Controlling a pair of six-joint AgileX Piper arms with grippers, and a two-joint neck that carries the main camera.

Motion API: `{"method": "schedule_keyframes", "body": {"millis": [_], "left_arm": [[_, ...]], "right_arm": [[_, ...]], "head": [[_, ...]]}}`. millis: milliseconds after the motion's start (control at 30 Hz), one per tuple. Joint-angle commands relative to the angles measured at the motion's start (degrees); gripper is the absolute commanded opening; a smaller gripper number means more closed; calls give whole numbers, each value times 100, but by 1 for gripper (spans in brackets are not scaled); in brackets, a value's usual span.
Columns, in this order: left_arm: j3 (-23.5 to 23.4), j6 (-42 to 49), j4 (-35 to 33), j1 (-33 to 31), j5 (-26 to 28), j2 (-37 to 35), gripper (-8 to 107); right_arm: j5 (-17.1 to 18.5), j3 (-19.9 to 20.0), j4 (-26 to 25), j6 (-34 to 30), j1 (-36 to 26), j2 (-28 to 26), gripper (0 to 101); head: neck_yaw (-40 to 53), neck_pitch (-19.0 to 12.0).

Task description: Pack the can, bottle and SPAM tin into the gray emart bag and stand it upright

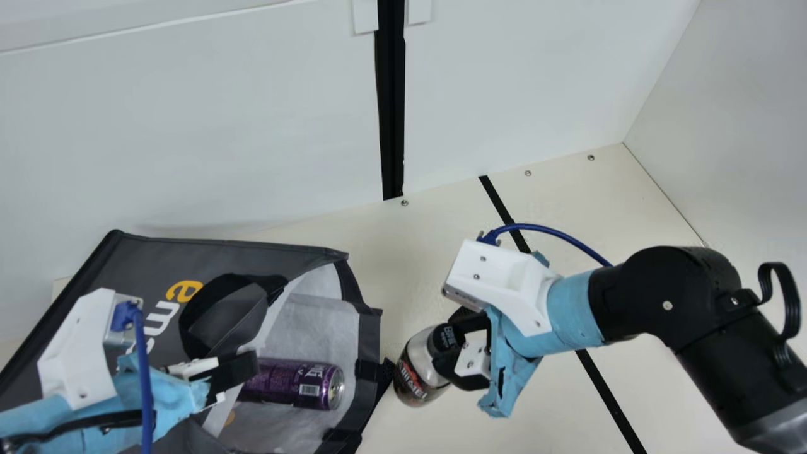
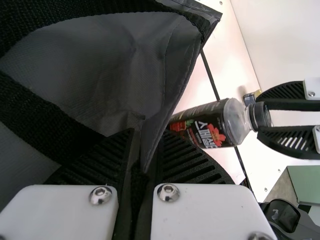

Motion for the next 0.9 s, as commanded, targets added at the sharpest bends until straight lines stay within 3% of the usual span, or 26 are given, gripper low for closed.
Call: {"method": "schedule_keyframes", "body": {"millis": [0,333,867], "left_arm": [[0,0,0,0,0,0,-8],[0,0,0,0,0,0,-8],[0,0,0,0,0,0,-8]], "right_arm": [[1,-29,142,-17,86,-33,0],[1,-265,855,-28,344,-147,0],[1,-673,1690,-591,59,82,0]], "head": [[-5,-121],[-5,-121],[-5,-121]]}}
